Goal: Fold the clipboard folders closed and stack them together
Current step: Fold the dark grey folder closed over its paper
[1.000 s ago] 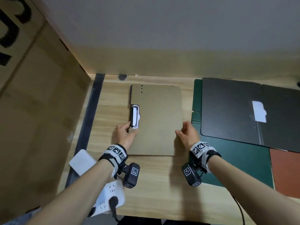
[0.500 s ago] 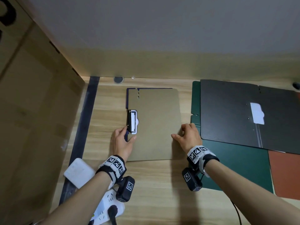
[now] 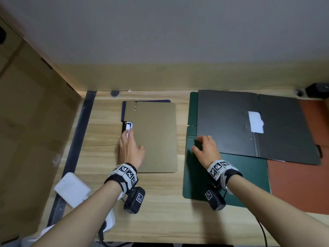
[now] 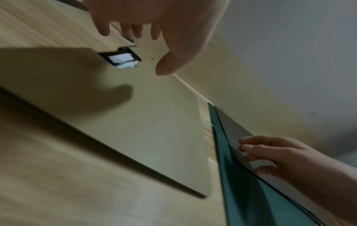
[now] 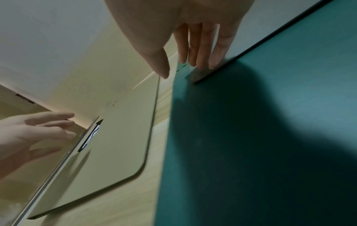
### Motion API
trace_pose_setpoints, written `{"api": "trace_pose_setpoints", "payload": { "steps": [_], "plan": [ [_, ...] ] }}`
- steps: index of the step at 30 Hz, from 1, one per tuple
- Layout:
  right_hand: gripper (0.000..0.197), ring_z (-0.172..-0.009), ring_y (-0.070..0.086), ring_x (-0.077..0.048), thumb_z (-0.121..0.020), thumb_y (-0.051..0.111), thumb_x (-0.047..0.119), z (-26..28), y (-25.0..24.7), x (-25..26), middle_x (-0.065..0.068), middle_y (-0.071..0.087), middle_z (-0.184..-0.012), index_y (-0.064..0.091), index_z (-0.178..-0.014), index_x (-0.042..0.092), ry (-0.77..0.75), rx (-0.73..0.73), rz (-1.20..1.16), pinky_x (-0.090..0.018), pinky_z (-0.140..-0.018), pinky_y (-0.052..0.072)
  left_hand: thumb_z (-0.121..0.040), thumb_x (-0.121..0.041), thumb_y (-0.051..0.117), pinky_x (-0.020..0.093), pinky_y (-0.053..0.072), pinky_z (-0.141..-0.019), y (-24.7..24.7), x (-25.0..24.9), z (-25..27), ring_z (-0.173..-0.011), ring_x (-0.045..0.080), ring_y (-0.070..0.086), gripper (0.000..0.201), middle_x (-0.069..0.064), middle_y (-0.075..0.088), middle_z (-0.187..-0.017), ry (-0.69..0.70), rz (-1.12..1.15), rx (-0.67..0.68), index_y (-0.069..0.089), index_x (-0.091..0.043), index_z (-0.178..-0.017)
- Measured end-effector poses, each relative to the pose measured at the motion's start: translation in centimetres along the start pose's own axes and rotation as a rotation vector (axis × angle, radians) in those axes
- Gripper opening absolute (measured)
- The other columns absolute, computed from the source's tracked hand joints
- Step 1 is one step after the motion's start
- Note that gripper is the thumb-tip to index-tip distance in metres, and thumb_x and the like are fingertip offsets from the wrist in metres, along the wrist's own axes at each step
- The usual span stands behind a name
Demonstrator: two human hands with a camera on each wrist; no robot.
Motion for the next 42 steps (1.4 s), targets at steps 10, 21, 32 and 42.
{"api": "trace_pose_setpoints", "payload": {
  "steps": [10, 21, 32, 42],
  "plan": [
    [0.046, -0.121, 0.047, -0.033, -0.084, 0.062, 0.009, 3.7, -11.4, -16.2, -0.017, 0.051, -0.127, 0.051, -0.128, 0.003, 0.117, -0.112, -0.04, -0.036, -0.105, 0.033, -0.079, -0.006, 0.064, 0.04, 0.041, -0.107, 10.8, -17.2, 8.8, -0.132, 0.029, 0.041, 0.083, 0.009, 0.036, -0.15, 0.465, -0.241, 0.171, 0.025, -0.015, -0.152],
    [0.067, -0.15, 0.018, -0.021, -0.09, 0.055, 0.015, 6.1, -14.3, -25.4, -0.005, 0.02, -0.162, 0.028, -0.151, 0.009, 0.103, -0.002, 0.066, -0.033, -0.121, 0.016, -0.083, -0.003, 0.061, 0.055, 0.031, -0.112, 21.1, -29.8, 14.9, -0.15, 0.032, 0.014, 0.089, 0.017, 0.006, -0.164, 0.895, -0.564, 0.463, 0.011, -0.015, -0.156],
    [0.069, -0.151, 0.014, -0.022, -0.086, 0.055, 0.008, 6.3, -15.4, -29.5, -0.006, 0.019, -0.162, 0.031, -0.15, 0.009, 0.113, -0.09, 0.06, -0.029, -0.12, 0.009, -0.094, 0.003, 0.041, 0.065, 0.034, -0.106, 28.5, -37.3, 16.8, -0.149, 0.045, 0.012, 0.072, 0.029, 0.005, -0.161, 1.119, -0.891, 0.546, 0.001, 0.003, -0.154],
    [0.055, -0.107, 0.051, -0.024, -0.079, 0.07, 0.016, 7.0, -21.0, -28.8, 0.007, 0.05, -0.134, 0.055, -0.13, 0.03, 0.052, -0.37, 0.157, -0.038, -0.082, 0.053, -0.081, -0.006, 0.067, 0.055, 0.047, -0.099, 24.3, -40.2, 17.1, -0.144, 0.047, 0.026, 0.101, 0.033, 0.017, -0.157, 1.114, -0.887, 0.578, -0.002, 0.001, -0.154]
  ]
}}
Point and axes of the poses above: each hand's wrist, its own z-axis away from the middle knuckle, its own y-axis out of the palm, x = y × z, the point moved 6 cm from there along -z, towards the middle knuckle
